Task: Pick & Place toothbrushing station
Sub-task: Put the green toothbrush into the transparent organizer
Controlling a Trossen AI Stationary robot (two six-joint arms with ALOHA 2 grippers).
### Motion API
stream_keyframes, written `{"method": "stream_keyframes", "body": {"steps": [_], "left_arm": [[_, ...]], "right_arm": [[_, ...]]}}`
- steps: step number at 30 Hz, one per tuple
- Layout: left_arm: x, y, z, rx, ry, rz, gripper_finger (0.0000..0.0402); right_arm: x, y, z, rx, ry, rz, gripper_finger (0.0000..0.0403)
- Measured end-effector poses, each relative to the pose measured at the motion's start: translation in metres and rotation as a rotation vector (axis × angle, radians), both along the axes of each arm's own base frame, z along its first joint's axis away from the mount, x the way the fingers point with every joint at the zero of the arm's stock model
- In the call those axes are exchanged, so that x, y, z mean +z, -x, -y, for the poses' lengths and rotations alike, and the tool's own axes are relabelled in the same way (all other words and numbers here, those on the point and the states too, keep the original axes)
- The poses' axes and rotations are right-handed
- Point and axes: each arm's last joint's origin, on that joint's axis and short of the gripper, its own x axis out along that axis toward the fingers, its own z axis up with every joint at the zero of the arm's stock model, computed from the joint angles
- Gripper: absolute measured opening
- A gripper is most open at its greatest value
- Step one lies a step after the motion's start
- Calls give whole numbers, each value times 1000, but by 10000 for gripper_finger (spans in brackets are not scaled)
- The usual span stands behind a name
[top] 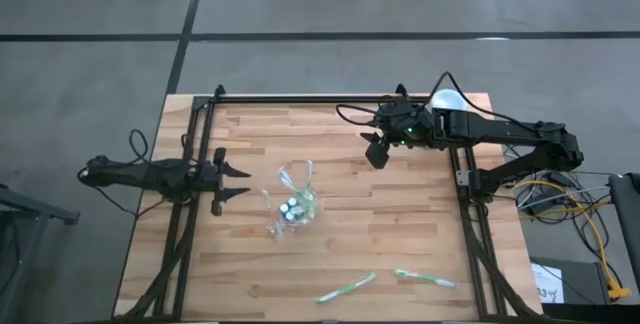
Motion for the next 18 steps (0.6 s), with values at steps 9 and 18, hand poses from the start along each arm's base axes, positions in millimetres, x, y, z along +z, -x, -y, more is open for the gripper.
{"method": "stream_keyframes", "body": {"steps": [9, 18], "left_arm": [[0, 0, 0, 1, 2, -3, 182], [0, 0, 0, 1, 2, -4, 181]], "right_arm": [[1, -1, 0, 0, 1, 10, 169], [2, -2, -2, -45, -111, 77, 169]]}}
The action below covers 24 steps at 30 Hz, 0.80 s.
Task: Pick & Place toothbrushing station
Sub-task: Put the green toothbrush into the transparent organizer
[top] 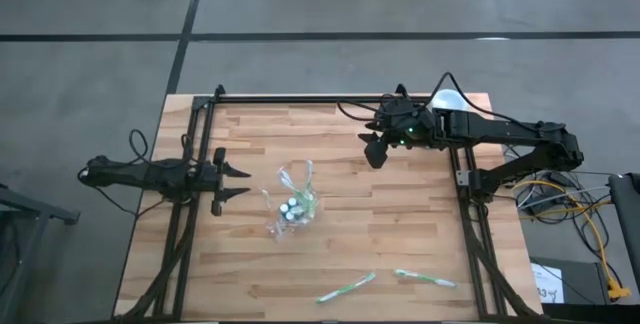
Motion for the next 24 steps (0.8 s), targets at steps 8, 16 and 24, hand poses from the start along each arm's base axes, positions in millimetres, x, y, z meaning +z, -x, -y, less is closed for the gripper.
{"method": "stream_keyframes", "body": {"steps": [8, 16, 24], "left_arm": [[0, 0, 0, 0, 0, -1, 181], [0, 0, 0, 0, 0, -1, 181], [0, 0, 0, 0, 0, -1, 181]], "right_arm": [[4, -3, 0, 46, 69, 22, 169], [5, -4, -3, 69, 148, 0, 169], [-19, 6, -22, -78, -134, -121, 169]]}}
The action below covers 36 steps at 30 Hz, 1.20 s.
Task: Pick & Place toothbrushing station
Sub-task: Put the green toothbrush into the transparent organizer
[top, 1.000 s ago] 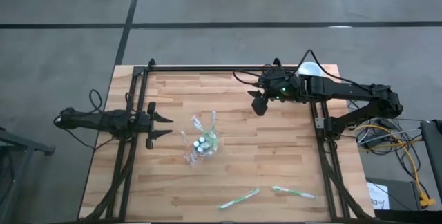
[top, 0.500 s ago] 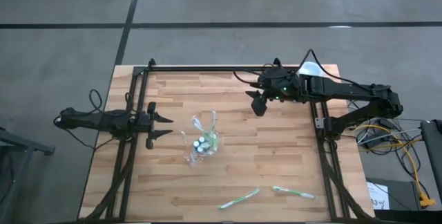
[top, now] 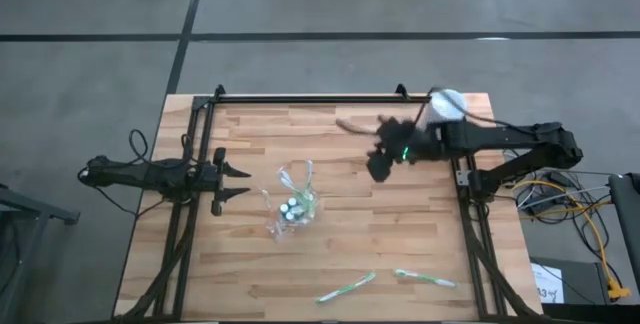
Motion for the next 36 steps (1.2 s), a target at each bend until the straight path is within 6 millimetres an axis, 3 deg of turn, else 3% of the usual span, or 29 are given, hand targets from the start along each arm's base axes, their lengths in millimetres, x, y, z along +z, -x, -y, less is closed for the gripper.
{"method": "stream_keyframes", "body": {"steps": [4, 12, 17, 26, 36], "left_arm": [[0, 0, 0, 1, 0, 0, 181], [0, 0, 0, 1, 0, 0, 181], [0, 0, 0, 1, 0, 0, 181], [0, 0, 0, 0, 0, 1, 181], [0, 0, 0, 0, 0, 2, 181]], "right_arm": [[-20, 1, -20, -47, -49, -61, 169], [-20, 8, -62, -26, 188, -35, 169], [-22, 21, -87, -14, 172, -36, 169], [-31, 54, -137, 280, 24, -207, 169], [-49, 87, -189, 564, 1, -192, 169]]}}
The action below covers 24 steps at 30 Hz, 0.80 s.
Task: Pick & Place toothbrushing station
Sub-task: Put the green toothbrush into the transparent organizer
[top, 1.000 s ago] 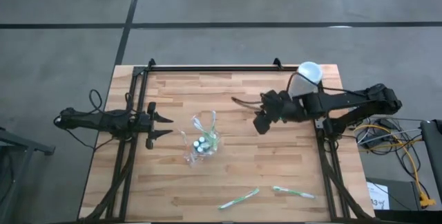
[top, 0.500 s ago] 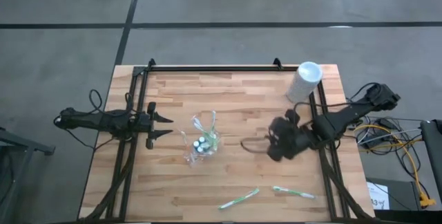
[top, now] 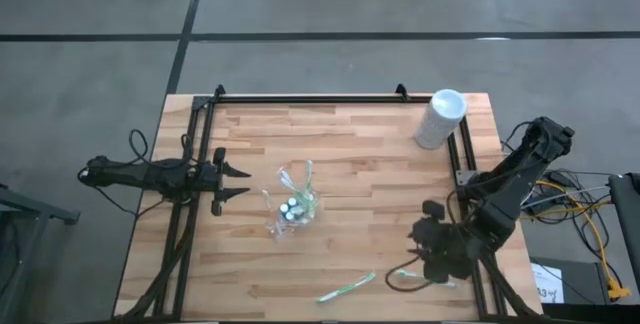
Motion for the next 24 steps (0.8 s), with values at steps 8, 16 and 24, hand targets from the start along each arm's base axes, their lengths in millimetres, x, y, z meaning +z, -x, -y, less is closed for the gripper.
{"method": "stream_keyframes", "body": {"steps": [8, 16, 24], "left_arm": [[0, 0, 0, -1, 0, 0, 181], [0, 0, 0, -1, 0, -2, 181], [0, 0, 0, -1, 0, -3, 181]], "right_arm": [[-43, 5, -20, 16, -71, -10, 169], [-87, -12, -48, 87, -62, -131, 169], [-109, -27, -67, 79, -7, -190, 169]]}}
